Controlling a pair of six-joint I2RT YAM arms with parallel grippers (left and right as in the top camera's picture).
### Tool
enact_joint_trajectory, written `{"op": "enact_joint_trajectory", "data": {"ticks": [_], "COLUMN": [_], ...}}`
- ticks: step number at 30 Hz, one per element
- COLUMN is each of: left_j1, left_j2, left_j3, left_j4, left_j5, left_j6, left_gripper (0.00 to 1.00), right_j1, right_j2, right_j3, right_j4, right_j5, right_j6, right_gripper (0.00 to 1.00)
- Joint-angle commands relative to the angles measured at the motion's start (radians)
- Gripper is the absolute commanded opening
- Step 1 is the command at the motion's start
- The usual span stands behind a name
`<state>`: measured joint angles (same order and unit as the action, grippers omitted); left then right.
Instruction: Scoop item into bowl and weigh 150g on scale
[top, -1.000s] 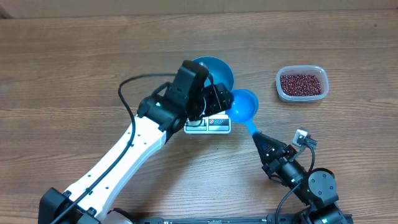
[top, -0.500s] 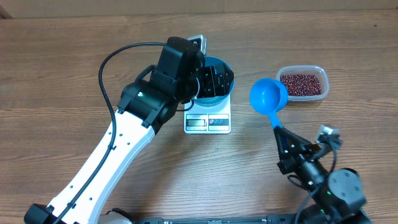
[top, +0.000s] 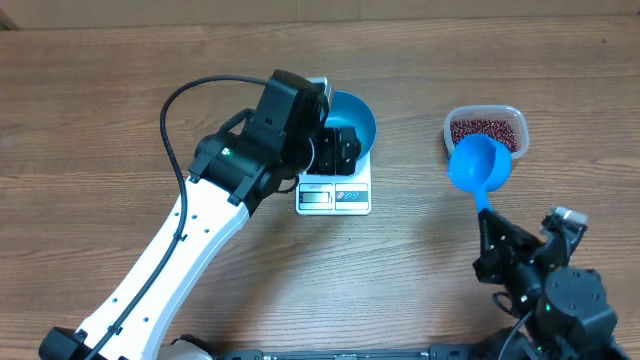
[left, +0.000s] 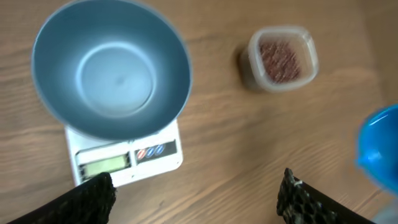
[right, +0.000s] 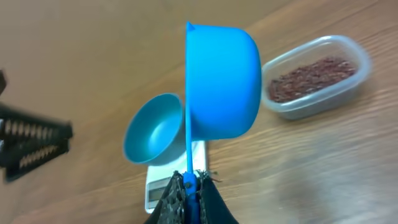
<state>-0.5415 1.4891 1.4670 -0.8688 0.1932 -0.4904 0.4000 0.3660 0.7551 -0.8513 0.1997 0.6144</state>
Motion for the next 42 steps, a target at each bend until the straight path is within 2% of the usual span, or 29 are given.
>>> {"op": "enact_joint_trajectory", "data": {"ticks": [1, 5, 9, 11, 14, 16, 19, 22, 26, 29, 34, 42], "left_j1": [-0.002, -0.002, -0.002, -0.002, -0.016, -0.046, -0.116, -0.185, -0.240, -0.245, -0.245, -0.247], "left_j2": [-0.013, -0.015, -0.016, -0.016, -0.016, -0.016, -0.010, 0.002, 0.024, 0.042, 0.061, 0.061], "left_j3": [0.035, 0.045, 0.045, 0.045, 0.045, 0.041, 0.033, 0.016, -0.010, -0.027, -0.028, -0.087], "left_j4": [-0.074, -0.212, -0.312, -0.340, -0.362, -0.368, -0.367, -0.344, -0.284, -0.249, -0.254, -0.163], "left_j5": [-0.008, -0.009, -0.010, -0.011, -0.023, -0.056, -0.148, -0.257, -0.314, -0.312, -0.287, -0.298], "left_j6": [0.111, 0.132, 0.132, 0.131, 0.128, 0.127, 0.106, 0.062, 0.064, 0.064, 0.064, 0.063], "left_gripper": [0.85, 0.87, 0.81, 0.73, 0.47, 0.34, 0.16, 0.05, 0.04, 0.04, 0.04, 0.05], "right_j1": [0.003, 0.003, 0.004, 0.004, 0.004, 0.004, 0.004, 0.004, 0.004, 0.004, 0.004, 0.004], "right_j2": [0.125, 0.279, 0.380, 0.396, 0.399, 0.397, 0.397, 0.397, 0.397, 0.397, 0.397, 0.397], "right_j3": [0.126, 0.241, 0.297, 0.296, 0.296, 0.296, 0.296, 0.296, 0.296, 0.296, 0.296, 0.296], "right_j4": [-0.069, -0.182, -0.193, -0.166, -0.137, -0.132, -0.134, -0.116, -0.071, -0.068, -0.086, -0.179], "right_j5": [0.077, 0.076, 0.065, 0.059, 0.042, 0.038, 0.039, 0.039, 0.039, 0.040, 0.047, 0.113], "right_j6": [-0.002, -0.002, -0.003, -0.002, -0.002, -0.002, -0.002, -0.002, 0.004, 0.064, 0.104, 0.104], "right_gripper": [0.04, 0.04, 0.04, 0.04, 0.04, 0.04, 0.04, 0.04, 0.04, 0.04, 0.04, 0.04]}}
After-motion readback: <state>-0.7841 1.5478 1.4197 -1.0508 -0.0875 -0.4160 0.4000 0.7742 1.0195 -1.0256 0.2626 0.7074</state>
